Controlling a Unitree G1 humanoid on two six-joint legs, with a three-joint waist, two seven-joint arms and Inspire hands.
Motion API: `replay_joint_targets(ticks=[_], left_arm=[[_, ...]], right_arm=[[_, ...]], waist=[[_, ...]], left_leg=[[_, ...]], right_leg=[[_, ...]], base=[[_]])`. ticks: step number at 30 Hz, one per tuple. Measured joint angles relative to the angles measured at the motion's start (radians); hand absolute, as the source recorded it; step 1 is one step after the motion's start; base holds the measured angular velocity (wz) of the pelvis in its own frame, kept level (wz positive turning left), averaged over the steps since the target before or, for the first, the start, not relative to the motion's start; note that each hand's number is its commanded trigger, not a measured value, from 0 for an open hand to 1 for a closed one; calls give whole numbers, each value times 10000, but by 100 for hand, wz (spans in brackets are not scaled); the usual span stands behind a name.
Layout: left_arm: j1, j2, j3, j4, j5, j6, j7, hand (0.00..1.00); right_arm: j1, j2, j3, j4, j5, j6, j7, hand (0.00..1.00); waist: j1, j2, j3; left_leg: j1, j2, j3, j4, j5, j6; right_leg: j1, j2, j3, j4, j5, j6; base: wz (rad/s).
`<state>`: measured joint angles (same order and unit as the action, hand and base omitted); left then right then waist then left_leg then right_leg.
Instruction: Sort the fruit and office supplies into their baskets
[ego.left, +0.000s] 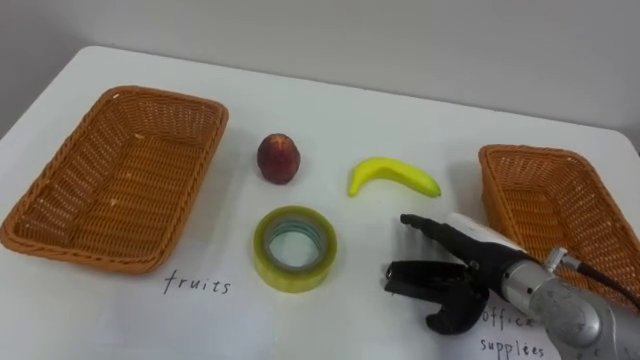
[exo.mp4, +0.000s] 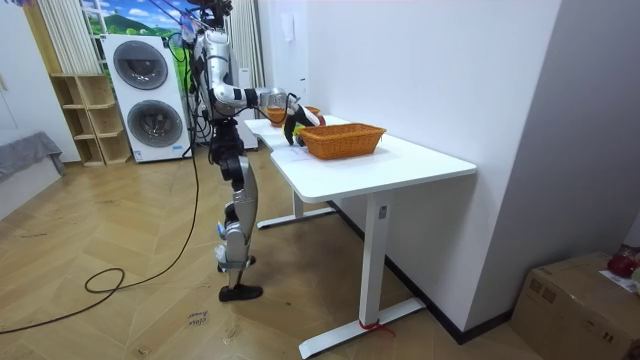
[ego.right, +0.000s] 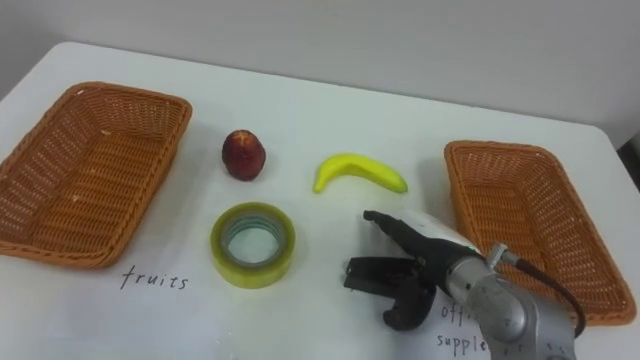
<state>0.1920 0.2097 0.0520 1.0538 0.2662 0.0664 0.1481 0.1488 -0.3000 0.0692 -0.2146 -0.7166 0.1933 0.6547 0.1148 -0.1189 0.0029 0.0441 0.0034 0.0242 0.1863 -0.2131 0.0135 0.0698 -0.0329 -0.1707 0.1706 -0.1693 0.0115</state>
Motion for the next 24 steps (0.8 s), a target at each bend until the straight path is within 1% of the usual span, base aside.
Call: replay_joint_targets(ticks=[5,13,18,24], left_arm=[[-11,-23,6,-46,10,14,-2,0],[-36,-184,11,-252,3,78,-3,0],[-36,-193,11,-252,-3,78,-9,0],[-50,-206,12,-351,-2,88,-15,0]], right_arm=[[-1,24,75,29,-18,50,-204,0],[2,79,78,35,-90,184,-222,0],[1,224,76,22,-248,183,-303,0],[5,226,81,30,-344,191,-308,0]], waist=[[-3,1,-1],[-11,1,-2],[-25,-2,-4],[-63,-2,-5]], left_leg=[[5,2,2,-53,-1,0],[14,4,19,-49,-1,0],[13,6,7,-51,-1,0],[2,5,-5,-42,-1,-1]], right_leg=[[5,0,-50,0,0,0],[22,0,-60,2,2,-2],[20,1,-64,2,2,-2],[21,-1,-78,3,3,-2]], base=[[0],[0],[0],[0]])
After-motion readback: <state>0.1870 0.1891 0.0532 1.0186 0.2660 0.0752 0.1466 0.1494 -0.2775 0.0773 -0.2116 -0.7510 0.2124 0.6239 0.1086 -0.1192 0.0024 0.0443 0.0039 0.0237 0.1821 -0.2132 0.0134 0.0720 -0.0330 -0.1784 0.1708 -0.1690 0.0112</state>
